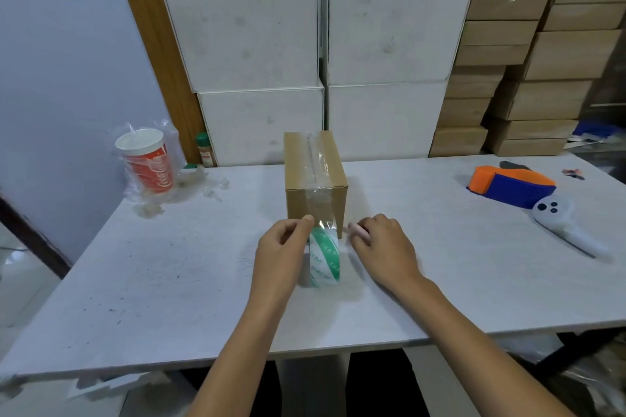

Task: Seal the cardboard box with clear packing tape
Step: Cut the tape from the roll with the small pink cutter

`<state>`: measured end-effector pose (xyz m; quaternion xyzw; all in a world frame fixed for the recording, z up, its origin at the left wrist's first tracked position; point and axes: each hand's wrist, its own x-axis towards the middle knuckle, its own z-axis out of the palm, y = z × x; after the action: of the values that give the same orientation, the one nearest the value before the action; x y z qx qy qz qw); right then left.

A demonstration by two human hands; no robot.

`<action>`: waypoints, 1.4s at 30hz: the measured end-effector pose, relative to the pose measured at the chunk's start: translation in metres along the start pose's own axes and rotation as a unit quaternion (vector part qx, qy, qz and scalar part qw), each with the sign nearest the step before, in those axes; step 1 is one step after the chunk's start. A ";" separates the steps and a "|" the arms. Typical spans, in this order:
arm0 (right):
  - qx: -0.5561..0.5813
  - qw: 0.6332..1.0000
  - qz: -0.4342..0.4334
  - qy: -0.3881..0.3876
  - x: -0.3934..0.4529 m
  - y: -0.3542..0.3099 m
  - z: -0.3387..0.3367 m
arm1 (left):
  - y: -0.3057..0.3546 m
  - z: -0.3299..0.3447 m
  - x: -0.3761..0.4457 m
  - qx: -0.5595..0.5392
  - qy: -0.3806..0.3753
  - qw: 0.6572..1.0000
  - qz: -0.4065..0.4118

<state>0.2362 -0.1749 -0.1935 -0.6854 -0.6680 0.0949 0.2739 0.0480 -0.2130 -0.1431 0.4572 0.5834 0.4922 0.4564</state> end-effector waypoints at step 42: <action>0.482 0.872 0.056 -0.069 -0.009 -0.071 -0.063 | -0.012 0.020 0.013 -0.118 -0.024 0.991 0.055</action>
<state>0.2055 -0.2020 -0.1078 -0.4963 -0.5171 0.4676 0.5173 0.0644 -0.1984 -0.1578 0.4435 0.4838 0.5708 0.4933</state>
